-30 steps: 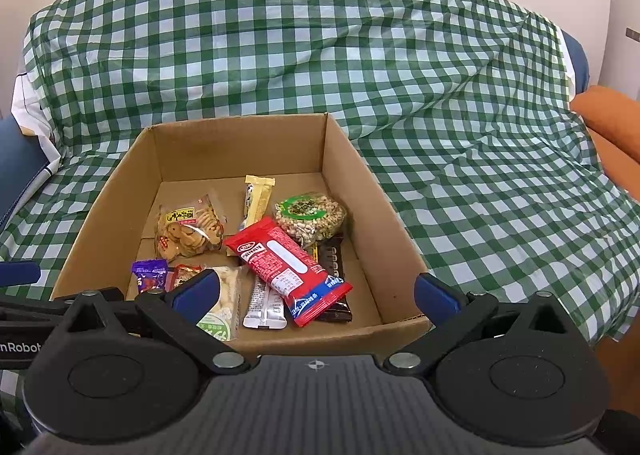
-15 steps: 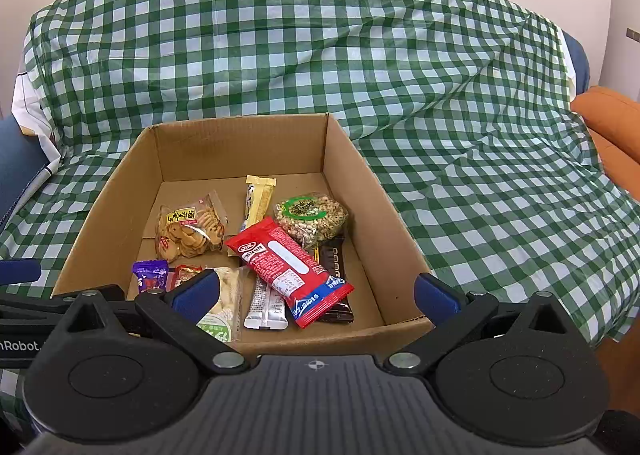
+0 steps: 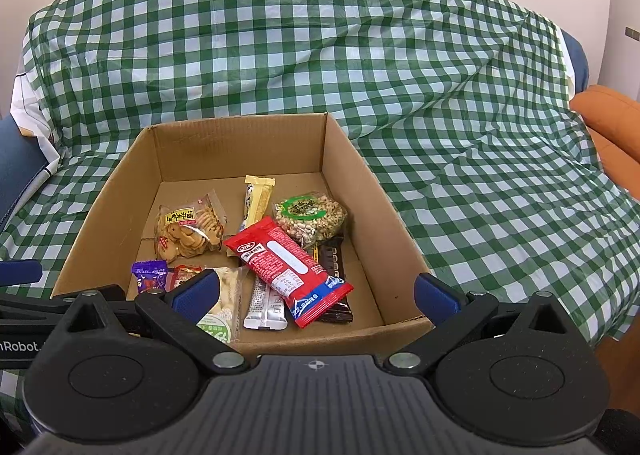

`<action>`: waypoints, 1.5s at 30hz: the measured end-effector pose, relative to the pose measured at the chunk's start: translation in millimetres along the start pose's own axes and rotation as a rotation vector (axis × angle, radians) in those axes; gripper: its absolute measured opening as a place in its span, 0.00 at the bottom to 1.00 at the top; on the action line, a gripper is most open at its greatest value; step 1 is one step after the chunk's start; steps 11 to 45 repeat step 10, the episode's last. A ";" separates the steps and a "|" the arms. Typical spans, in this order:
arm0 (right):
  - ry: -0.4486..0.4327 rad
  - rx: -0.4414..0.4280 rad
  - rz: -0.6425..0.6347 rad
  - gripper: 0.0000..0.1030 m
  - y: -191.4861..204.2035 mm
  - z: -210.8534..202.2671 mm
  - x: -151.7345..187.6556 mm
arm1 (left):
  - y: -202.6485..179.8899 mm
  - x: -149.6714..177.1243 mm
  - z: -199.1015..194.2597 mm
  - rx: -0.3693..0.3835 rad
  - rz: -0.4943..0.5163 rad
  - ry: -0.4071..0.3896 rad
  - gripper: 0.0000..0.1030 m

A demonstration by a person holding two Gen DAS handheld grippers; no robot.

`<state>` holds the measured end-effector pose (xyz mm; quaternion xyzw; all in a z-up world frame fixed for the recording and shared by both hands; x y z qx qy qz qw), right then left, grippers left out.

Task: Organize snacks

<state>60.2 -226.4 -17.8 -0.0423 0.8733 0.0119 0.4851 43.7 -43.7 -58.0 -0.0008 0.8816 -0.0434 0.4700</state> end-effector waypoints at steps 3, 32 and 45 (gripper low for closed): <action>0.000 0.001 0.001 0.99 -0.3 -0.2 0.3 | -1.4 -0.8 -0.2 0.001 0.000 -0.001 1.00; 0.005 0.000 0.018 0.99 -2.8 -1.7 1.2 | -3.1 -4.3 -2.9 0.016 0.005 -0.021 1.00; 0.005 0.000 0.018 0.99 -2.8 -1.7 1.2 | -3.1 -4.3 -2.9 0.016 0.005 -0.021 1.00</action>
Point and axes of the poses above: each gripper's, at about its wrist camera, not at the fingertips, and z roughly the way its jaws point, y to its left, x to its underside, the point moved 3 cm from there along z, roughly the way its jaws point, and after that the axes turned 7 degrees about -y, right-handed, at the moved point
